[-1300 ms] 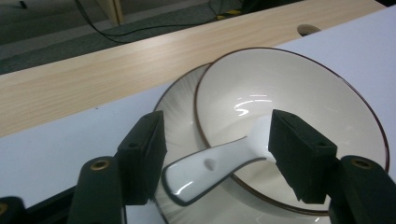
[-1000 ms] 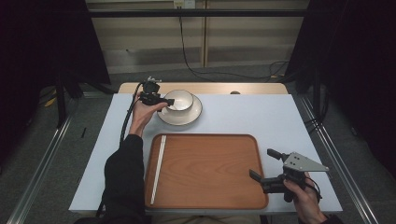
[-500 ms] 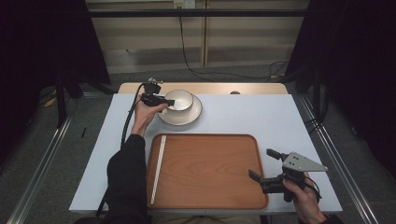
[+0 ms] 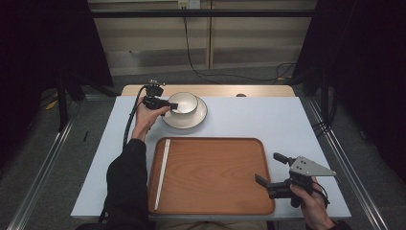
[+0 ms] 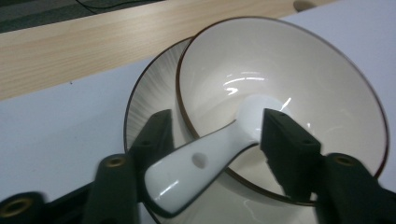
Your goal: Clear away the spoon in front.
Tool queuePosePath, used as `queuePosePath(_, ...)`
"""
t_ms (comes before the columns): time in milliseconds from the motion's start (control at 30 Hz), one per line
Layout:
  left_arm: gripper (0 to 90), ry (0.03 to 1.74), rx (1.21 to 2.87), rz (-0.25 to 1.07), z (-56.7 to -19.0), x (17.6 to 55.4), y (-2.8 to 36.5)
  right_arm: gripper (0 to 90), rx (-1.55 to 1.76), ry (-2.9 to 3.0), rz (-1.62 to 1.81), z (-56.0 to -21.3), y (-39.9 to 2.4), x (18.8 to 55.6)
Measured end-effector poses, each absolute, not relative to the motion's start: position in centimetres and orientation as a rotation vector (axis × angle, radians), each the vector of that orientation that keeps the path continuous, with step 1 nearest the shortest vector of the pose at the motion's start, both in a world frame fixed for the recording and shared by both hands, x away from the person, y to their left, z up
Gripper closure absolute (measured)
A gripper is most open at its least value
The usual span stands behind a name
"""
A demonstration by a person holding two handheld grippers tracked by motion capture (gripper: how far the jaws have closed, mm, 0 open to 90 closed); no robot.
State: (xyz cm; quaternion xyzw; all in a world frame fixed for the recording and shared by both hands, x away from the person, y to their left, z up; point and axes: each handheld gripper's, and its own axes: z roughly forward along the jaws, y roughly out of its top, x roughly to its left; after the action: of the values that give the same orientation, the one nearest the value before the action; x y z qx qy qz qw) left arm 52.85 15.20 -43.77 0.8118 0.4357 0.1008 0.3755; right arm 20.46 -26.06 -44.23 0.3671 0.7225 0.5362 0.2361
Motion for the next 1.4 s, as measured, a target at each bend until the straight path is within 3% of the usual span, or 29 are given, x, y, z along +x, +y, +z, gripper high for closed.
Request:
queuePosePath(133, 49.8, 1.133, 2.047, 0.272, -43.9, 52.8, 14.9, 0.4, 1.004, 1.982, 1.471, -44.2, -26.1, 20.5)
queuePosePath(600, 79.7, 1.156, 1.952, 0.284, -42.8, 52.3, 16.6, 0.4, 1.006, 1.983, 1.472, -44.2, -26.1, 20.5)
queuePosePath(800, 84.3, 1.139, 1.927, 0.259, -42.2, 52.0, 16.7, 0.4, 1.007, 1.982, 1.470, -44.2, -26.1, 20.4)
queuePosePath(1400, 84.5, 1.123, 1.868, 0.304, -41.5, 50.6, 16.7, 0.4, 1.006, 1.977, 1.476, -44.2, -26.1, 20.4)
